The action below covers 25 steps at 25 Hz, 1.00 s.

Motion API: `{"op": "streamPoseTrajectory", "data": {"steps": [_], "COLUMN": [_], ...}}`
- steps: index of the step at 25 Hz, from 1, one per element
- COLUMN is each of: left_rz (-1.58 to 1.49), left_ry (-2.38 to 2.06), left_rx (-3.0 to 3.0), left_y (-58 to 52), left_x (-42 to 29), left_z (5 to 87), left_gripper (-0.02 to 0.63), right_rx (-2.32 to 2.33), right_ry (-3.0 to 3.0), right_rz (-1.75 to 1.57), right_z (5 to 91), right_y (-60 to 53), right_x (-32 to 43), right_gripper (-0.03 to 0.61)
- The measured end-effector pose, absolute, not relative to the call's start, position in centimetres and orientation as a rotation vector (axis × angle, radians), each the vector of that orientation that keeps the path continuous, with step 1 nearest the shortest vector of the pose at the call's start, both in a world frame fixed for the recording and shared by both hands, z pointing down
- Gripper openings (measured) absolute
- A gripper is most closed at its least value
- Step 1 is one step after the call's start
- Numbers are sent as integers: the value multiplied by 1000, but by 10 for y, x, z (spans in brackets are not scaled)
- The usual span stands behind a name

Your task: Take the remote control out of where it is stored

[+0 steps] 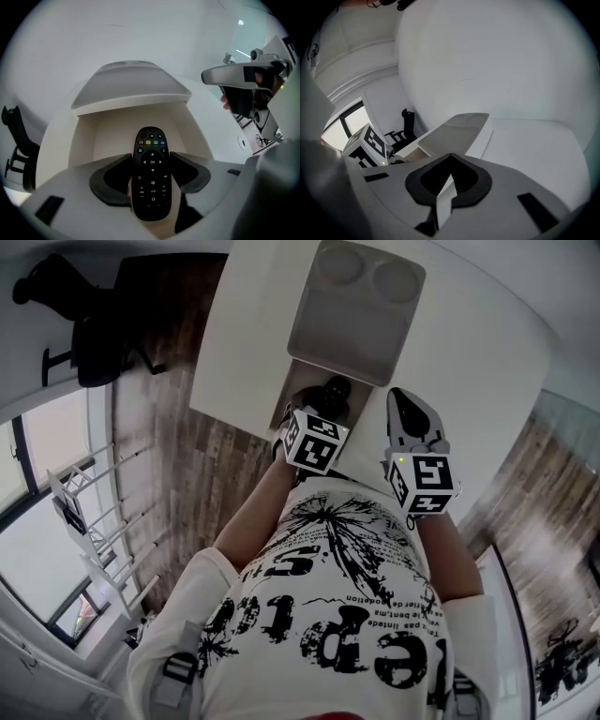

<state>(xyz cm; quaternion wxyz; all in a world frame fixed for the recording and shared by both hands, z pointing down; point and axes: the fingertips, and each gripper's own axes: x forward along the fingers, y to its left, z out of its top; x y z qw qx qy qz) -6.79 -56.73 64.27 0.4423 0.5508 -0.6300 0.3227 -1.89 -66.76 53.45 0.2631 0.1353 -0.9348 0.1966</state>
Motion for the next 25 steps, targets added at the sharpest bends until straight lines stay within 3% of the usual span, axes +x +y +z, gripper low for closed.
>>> {"op": "streamPoseTrajectory", "data": {"steps": [11, 25], "left_rz": [754, 541], "left_ry": [-1571, -1816], "left_rx": [1390, 1640], "left_y": [-560, -586], "left_x": [-70, -80], "left_z": [630, 509], "left_gripper": [253, 253], "right_rx": [369, 615], "right_ry": [-2536, -2661], "right_rz": [490, 428], "right_z": [526, 461], "right_y": [-656, -672], "right_x": [-17, -10], "right_gripper": [-3, -2]}}
